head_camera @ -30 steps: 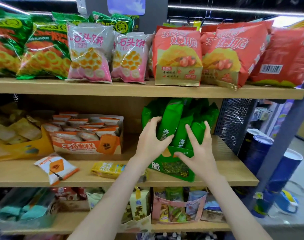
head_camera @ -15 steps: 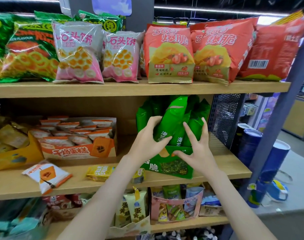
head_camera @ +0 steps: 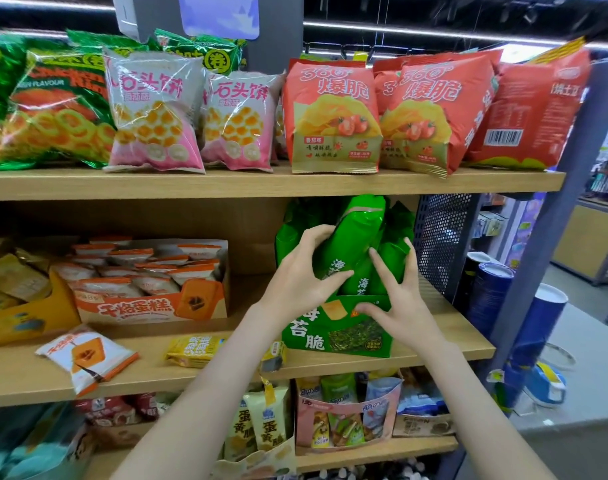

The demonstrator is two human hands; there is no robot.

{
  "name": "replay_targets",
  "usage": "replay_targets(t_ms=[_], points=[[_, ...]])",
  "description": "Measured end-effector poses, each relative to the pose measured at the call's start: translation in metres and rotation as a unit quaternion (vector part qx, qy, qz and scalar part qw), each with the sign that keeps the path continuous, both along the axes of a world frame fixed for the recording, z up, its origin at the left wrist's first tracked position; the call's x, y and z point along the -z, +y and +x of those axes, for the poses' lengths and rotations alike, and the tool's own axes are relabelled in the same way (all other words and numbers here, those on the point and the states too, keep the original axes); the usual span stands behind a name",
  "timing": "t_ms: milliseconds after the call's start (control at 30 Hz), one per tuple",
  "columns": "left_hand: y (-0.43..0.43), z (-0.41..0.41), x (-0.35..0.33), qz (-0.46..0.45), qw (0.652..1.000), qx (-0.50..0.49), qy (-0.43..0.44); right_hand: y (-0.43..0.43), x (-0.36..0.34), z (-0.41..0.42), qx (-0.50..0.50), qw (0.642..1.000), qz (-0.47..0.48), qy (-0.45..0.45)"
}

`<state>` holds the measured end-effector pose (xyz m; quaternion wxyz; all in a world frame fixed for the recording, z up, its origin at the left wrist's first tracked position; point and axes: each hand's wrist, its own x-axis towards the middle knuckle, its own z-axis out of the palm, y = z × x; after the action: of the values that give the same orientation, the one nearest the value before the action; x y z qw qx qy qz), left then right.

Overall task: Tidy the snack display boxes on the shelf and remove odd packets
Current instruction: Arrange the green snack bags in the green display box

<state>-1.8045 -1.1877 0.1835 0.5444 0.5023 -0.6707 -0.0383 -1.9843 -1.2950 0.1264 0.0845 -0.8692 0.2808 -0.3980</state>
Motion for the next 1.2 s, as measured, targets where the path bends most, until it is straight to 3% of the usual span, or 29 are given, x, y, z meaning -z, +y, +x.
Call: replay_targets(t_ms=[233,433,567,633,767,900,1067,1133,1200], points=[[0.01,0.005,0.013,-0.101,0.991,-0.015,0.081,0.002,-0.001,0.0,-0.006,1.0,-0.005,0.009],[-0.004,-0.007,-0.002,-0.111,0.994,0.009,-0.001,0.0,0.002,0.002,-0.002,1.0,-0.015,0.005],[0.0,-0.01,-0.029,-0.22,0.975,0.034,-0.004,-0.006,0.002,0.004,0.001,1.0,-0.029,0.003],[0.003,-0.01,-0.035,-0.231,0.972,0.041,-0.019,-0.007,0.002,0.005,0.0,0.999,-0.035,0.004],[0.019,-0.016,-0.016,-0.199,0.98,0.025,0.009,-0.01,0.005,0.004,0.002,0.999,-0.038,-0.018],[0.046,-0.021,0.002,-0.157,0.986,0.031,0.047,-0.005,0.014,0.008,0.057,0.993,-0.1,-0.035],[0.085,-0.018,0.037,0.063,0.989,0.055,0.12,0.028,0.026,0.016,0.041,0.987,-0.139,-0.066],[0.098,-0.013,0.058,0.136,0.98,0.053,0.137,0.047,0.029,0.019,-0.014,0.987,-0.11,-0.12],[0.113,-0.009,0.076,0.195,0.968,0.045,0.153,0.069,0.027,0.017,-0.075,0.978,0.004,-0.196]])
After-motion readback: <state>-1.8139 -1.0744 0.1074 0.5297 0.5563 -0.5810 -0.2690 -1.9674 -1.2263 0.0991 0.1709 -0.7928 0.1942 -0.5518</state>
